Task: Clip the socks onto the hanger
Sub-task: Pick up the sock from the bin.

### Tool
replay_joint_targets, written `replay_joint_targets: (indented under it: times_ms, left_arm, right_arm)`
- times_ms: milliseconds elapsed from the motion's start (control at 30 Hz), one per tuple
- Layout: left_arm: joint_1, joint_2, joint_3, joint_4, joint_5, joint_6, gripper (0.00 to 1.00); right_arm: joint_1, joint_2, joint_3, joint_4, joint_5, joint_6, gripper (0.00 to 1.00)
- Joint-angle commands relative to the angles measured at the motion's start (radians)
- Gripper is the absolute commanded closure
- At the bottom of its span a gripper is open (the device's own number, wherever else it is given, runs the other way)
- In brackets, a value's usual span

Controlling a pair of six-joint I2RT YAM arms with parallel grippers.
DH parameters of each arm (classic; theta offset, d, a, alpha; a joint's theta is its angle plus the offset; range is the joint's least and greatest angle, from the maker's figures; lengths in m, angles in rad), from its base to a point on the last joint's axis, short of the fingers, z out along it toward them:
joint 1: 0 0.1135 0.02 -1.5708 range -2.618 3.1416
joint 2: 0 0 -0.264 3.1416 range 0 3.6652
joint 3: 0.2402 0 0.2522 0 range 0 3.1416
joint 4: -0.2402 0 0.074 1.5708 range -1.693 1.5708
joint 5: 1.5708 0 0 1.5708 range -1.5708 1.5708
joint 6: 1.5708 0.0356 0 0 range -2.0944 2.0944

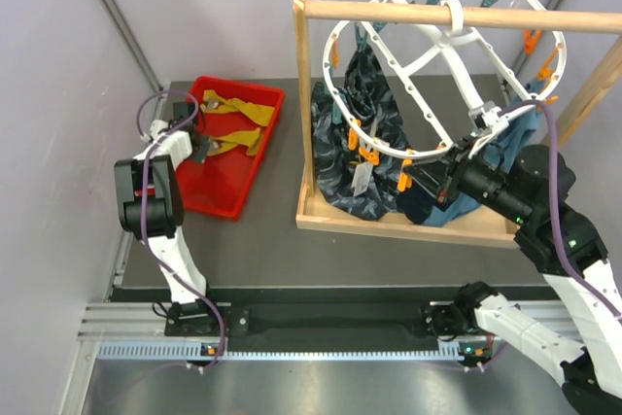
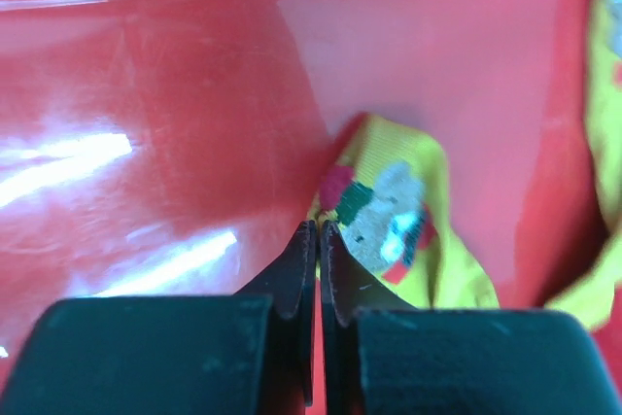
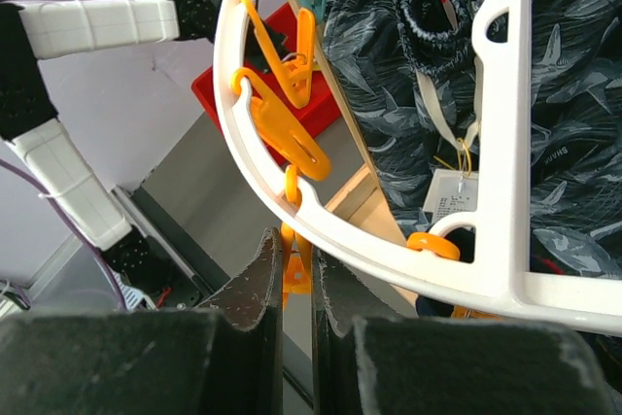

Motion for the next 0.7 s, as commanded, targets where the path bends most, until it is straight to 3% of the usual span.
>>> replay_joint_targets:
  times_ms: [0,267,367,500,667]
  left_arm:
    - [-0.001,-0.151,-0.015,0.047,0.004,0.163,1.0]
    - [-0.007,-0.495,-0.171,0.108,0.143,0.421,1.0]
    - [-0.01,-0.639,-0.206,0.151,0.263,0.522,1.0]
    - [-0.008,-0.806,-0.2,0.183,0.462,0.635,1.0]
    - [-0.014,-0.935,-0.258,0.314,0.881,0.676,1.0]
  right_arm:
    - [0.005,0.014,0.038,0.063,0.008,-0.007,1.0]
    - [0.003,0.024,0.038,0.063,-0.005,-0.006,1.0]
    - [0.005,0.027,0.039,0.06,-0.005,-0.007,1.0]
    - [0.005,0.036,0.041,0.054,-0.003,-0.012,1.0]
    - [0.003,0.05,0.038,0.055,-0.011,-0.014,1.0]
